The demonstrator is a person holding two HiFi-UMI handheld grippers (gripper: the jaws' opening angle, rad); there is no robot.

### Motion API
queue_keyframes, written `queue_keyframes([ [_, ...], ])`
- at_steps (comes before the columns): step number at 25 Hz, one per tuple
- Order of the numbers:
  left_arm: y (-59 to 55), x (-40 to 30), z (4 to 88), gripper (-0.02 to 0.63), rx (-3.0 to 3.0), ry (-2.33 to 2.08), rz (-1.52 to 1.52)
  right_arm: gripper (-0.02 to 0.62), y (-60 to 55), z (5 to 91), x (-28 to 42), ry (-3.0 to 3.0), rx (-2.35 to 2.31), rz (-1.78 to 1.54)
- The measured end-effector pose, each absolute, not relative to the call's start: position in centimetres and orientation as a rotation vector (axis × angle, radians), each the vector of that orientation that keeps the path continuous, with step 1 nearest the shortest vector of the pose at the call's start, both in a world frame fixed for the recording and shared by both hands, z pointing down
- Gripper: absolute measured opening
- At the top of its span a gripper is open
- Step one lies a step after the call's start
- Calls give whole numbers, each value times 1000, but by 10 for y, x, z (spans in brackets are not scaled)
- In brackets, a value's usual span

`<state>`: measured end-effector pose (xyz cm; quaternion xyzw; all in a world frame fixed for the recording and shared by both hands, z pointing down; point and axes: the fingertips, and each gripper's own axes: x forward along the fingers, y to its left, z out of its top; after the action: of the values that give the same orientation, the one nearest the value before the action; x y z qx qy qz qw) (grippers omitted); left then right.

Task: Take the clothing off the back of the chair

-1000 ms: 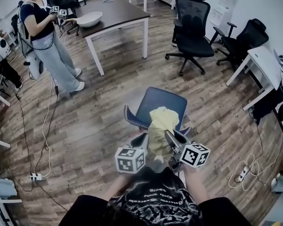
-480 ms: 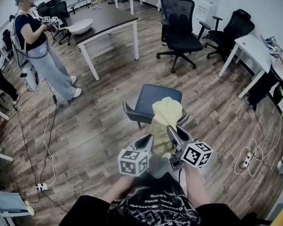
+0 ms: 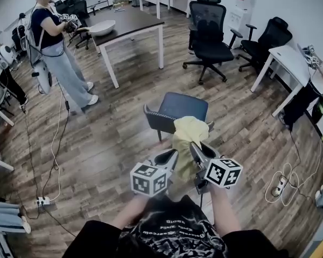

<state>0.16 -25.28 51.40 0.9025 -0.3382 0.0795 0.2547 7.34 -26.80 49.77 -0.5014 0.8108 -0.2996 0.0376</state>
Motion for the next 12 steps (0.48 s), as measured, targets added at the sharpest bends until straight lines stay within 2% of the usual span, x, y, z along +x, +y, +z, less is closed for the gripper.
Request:
queue_keyframes([
  [12, -112, -39, 492, 18, 2384, -1143, 193, 86, -145, 497, 62, 2565, -1662, -847],
])
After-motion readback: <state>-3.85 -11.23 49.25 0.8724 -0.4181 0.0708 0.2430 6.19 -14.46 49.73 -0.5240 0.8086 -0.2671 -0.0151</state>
